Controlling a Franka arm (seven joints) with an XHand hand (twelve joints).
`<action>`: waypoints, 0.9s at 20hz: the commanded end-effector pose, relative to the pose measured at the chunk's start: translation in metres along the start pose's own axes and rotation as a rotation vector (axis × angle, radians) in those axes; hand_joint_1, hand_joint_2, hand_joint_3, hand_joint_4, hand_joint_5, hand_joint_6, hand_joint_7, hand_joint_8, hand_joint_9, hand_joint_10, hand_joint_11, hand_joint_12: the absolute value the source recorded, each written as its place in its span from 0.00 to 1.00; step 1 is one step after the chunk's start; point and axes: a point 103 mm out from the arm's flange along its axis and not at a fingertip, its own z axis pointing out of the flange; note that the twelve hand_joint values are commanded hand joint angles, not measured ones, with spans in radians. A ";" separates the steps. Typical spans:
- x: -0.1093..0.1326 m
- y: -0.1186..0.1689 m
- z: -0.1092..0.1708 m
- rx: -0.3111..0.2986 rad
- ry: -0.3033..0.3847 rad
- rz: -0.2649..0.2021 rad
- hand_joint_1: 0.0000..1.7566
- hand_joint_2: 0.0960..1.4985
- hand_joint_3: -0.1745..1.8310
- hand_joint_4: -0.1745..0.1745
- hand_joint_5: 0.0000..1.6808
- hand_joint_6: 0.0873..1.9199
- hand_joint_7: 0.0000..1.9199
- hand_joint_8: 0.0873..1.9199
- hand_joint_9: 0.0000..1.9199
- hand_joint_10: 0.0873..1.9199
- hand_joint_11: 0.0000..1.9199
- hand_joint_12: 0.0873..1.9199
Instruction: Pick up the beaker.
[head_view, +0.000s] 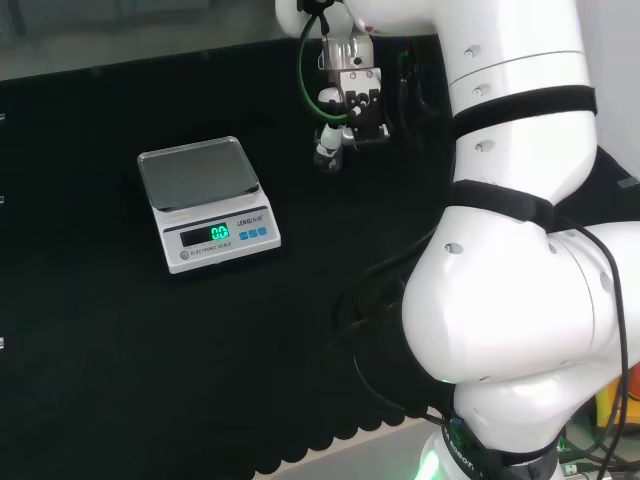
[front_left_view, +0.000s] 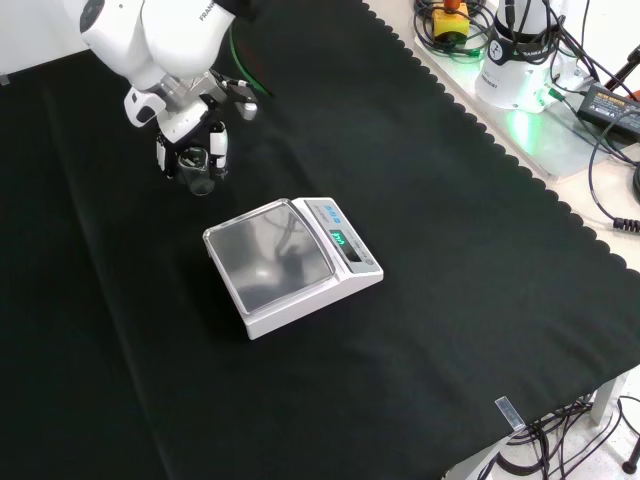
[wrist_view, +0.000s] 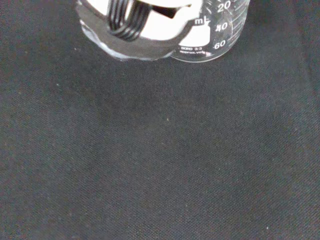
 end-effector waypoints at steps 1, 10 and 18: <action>0.000 -0.003 -0.008 -0.028 -0.012 0.001 0.66 0.62 0.24 0.00 0.53 0.47 0.52 0.38 0.69 0.18 0.76 0.29; 0.005 -0.018 -0.034 -0.034 -0.007 0.009 0.65 0.73 0.10 0.00 0.55 0.54 0.54 0.40 0.69 0.22 0.77 0.29; 0.016 -0.047 -0.075 -0.022 0.003 0.007 0.65 0.73 0.10 0.00 0.55 0.54 0.54 0.40 0.69 0.22 0.77 0.29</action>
